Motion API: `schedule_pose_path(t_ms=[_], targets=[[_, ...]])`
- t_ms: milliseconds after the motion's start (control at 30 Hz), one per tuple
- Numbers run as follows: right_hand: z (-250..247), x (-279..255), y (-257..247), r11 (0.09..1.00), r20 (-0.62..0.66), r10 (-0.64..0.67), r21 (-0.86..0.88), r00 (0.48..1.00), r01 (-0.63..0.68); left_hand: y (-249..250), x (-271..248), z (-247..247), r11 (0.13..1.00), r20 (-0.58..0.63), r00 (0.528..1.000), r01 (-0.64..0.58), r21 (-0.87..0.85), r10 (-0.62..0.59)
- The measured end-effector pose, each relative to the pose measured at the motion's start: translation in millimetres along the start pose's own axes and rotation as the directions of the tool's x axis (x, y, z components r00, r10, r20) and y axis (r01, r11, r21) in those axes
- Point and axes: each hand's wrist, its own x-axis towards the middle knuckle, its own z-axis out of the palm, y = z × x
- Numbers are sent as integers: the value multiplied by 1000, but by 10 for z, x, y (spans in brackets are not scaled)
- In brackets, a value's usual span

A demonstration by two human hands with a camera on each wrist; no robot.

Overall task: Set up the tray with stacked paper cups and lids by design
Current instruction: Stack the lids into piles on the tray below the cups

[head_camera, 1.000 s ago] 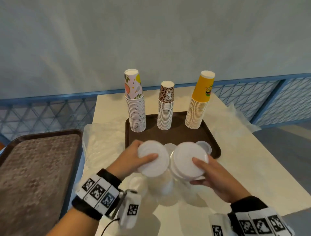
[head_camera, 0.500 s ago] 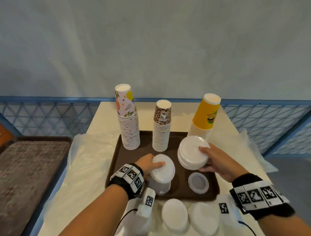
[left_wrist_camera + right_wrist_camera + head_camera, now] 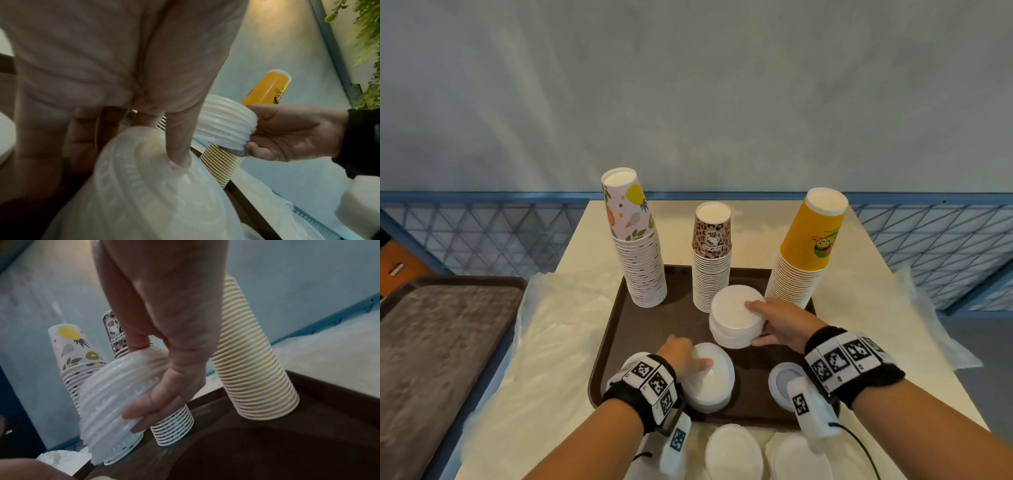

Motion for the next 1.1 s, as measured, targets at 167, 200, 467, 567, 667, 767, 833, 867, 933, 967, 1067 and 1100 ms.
schedule_pose_path(t_ms=[167,200,467,567,667,767,833,867,933,967,1067,1100], targets=[[154,237,31,996,-42,85,27,995,-84,14,6,18,999,-43,998,-37,19,38],[180,285,40,995,-52,95,22,994,-94,15,6,15,999,-47,998,-43,30,45],[354,594,153,995,-58,102,-16,993,-103,-17,16,32,996,-82,993,-83,42,86],[403,666,183,995,-64,93,-31,994,-95,-23,27,52,995,-102,990,-94,12,95],[425,728,212,995,-98,69,-71,993,-76,-30,23,67,995,-124,988,-99,-14,96],[445,782,225,980,-158,50,-184,986,-80,-46,22,83,995,-128,989,-86,-52,79],[466,791,216,968,-235,33,-233,971,-89,-45,19,82,995,-136,987,-88,-56,80],[477,780,211,953,-276,1,-293,961,-84,-39,9,79,994,-140,986,-93,-51,86],[501,713,192,900,-291,-84,-433,953,-53,-29,-37,63,993,-148,984,-110,-44,102],[506,655,177,882,-286,-120,-469,951,-30,-24,-69,44,991,-157,981,-124,-46,115],[502,389,115,860,-259,-261,-500,930,102,-35,-220,-70,983,-204,968,-167,-75,149],[502,253,89,852,-253,-310,-502,916,150,-55,-294,-119,978,-223,962,-181,-101,155]])
